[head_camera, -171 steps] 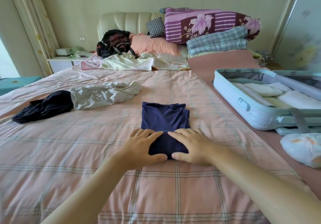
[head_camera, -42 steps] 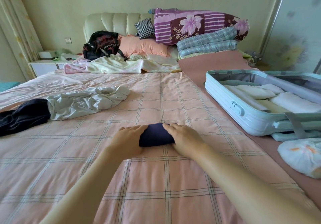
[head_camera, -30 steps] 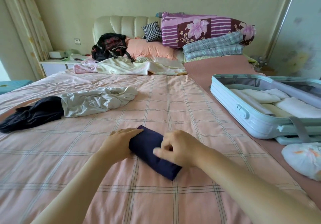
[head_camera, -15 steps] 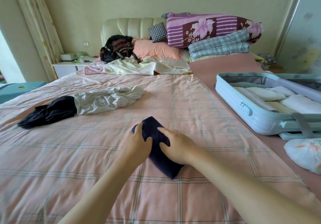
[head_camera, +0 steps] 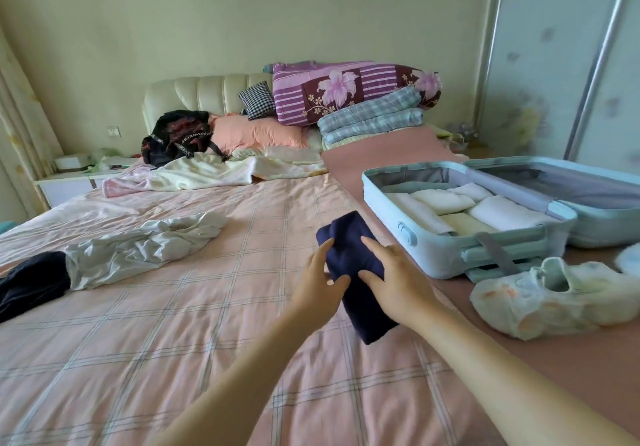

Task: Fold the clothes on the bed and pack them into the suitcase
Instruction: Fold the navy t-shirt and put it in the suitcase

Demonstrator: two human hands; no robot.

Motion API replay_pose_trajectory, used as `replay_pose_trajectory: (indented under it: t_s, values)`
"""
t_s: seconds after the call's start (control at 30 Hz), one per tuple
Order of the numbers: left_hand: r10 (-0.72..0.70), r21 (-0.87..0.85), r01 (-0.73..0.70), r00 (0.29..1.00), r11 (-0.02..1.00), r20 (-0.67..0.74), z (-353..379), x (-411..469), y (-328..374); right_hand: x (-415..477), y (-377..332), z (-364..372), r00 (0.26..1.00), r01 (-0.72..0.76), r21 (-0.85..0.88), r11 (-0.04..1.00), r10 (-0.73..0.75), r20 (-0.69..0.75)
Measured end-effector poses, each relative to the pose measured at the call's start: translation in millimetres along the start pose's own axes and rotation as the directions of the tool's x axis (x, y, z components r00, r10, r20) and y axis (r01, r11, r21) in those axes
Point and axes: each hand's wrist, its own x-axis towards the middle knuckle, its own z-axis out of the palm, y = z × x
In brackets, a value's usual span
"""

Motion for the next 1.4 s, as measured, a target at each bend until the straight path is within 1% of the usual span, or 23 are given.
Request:
replay_pose_trajectory:
  t_s: [0.1,0.17,0.2,0.27,0.3,0.33,0.4,0.47,0.53,0.57,0.63,0.67,0.7,0.77,0.87,0.93,1.0,1.07,1.13,1.17,1.23,1.3,1.4]
  values:
    - [-0.023,0.125,0.012,0.996,0.992,0.081,37,17,15,3,36,-22,0.998,-0.051,-0.079,0.996,0.048,-0.038]
    - [-0.074,0.264,0.026,0.982,0.964,0.173,57,21,18,5,60,-28,0.991,-0.129,-0.093,0.987,0.131,0.021]
    - [-0.086,0.381,-0.002,0.973,0.925,0.212,65,21,17,5,71,-27,0.984,-0.158,-0.115,0.981,0.166,0.069]
    - [-0.054,0.582,-0.082,0.976,0.809,0.212,75,22,15,4,85,-26,0.974,-0.154,-0.220,0.963,0.186,0.130]
    - [-0.014,0.627,-0.110,0.982,0.771,0.189,78,25,16,4,88,-26,0.977,-0.130,-0.280,0.951,0.171,0.128]
    - [0.020,0.642,-0.126,0.985,0.757,0.171,81,28,17,5,89,-27,0.982,-0.103,-0.335,0.937,0.150,0.117]
    - [0.079,0.625,-0.181,0.979,0.759,0.187,85,37,23,8,86,-30,0.993,-0.054,-0.423,0.905,0.093,0.073]
    - [0.129,0.631,-0.263,0.959,0.730,0.251,91,49,28,8,80,-28,1.000,0.000,-0.482,0.876,0.009,0.016]
    - [0.124,0.655,-0.318,0.938,0.686,0.325,96,64,34,5,80,-24,0.999,0.037,-0.451,0.892,-0.047,-0.011]
    - [0.097,0.662,-0.322,0.931,0.677,0.353,98,73,34,3,82,-24,1.000,0.024,-0.374,0.927,-0.026,0.000]
    - [0.000,0.665,-0.303,0.910,0.683,0.415,101,88,31,2,89,-27,0.993,-0.055,-0.215,0.975,0.077,0.093]
    - [-0.046,0.659,-0.286,0.898,0.695,0.437,101,92,27,2,92,-30,0.986,-0.061,-0.204,0.977,0.091,0.139]
    - [-0.084,0.658,-0.259,0.893,0.707,0.443,101,93,21,3,94,-30,0.983,-0.042,-0.237,0.971,0.082,0.164]
    - [-0.123,0.680,-0.205,0.907,0.704,0.402,101,91,10,5,98,-27,0.987,0.003,-0.305,0.952,0.046,0.153]
    - [-0.109,0.703,-0.159,0.941,0.694,0.320,101,88,4,11,97,-25,0.996,0.060,-0.397,0.916,-0.028,0.086]
    - [-0.084,0.705,-0.152,0.954,0.693,0.289,99,84,3,14,91,-27,0.995,0.100,-0.408,0.907,-0.094,0.036]
    - [-0.071,0.704,-0.170,0.952,0.690,0.299,96,79,-3,14,84,-28,0.989,0.133,-0.379,0.916,-0.146,-0.004]
    - [-0.076,0.653,-0.171,0.940,0.738,0.332,91,75,-9,11,78,-25,0.990,0.135,-0.350,0.927,-0.114,0.079]
    - [-0.093,0.581,-0.102,0.950,0.808,0.297,83,69,-8,9,75,-22,0.979,0.122,-0.417,0.901,-0.040,0.200]
    - [-0.088,0.559,-0.085,0.957,0.825,0.275,78,67,-8,9,72,-21,0.977,0.111,-0.467,0.877,-0.010,0.214]
    - [-0.057,0.563,-0.096,0.967,0.821,0.248,64,63,-7,12,62,-23,0.984,0.088,-0.519,0.850,0.007,0.179]
    - [-0.006,0.590,-0.129,0.975,0.797,0.222,43,59,-6,17,47,-21,0.991,0.068,-0.474,0.878,-0.006,0.132]
    - [0.040,0.585,-0.119,0.988,0.802,0.147,-7,55,-12,26,10,-2,0.997,0.058,-0.271,0.961,-0.041,0.066]
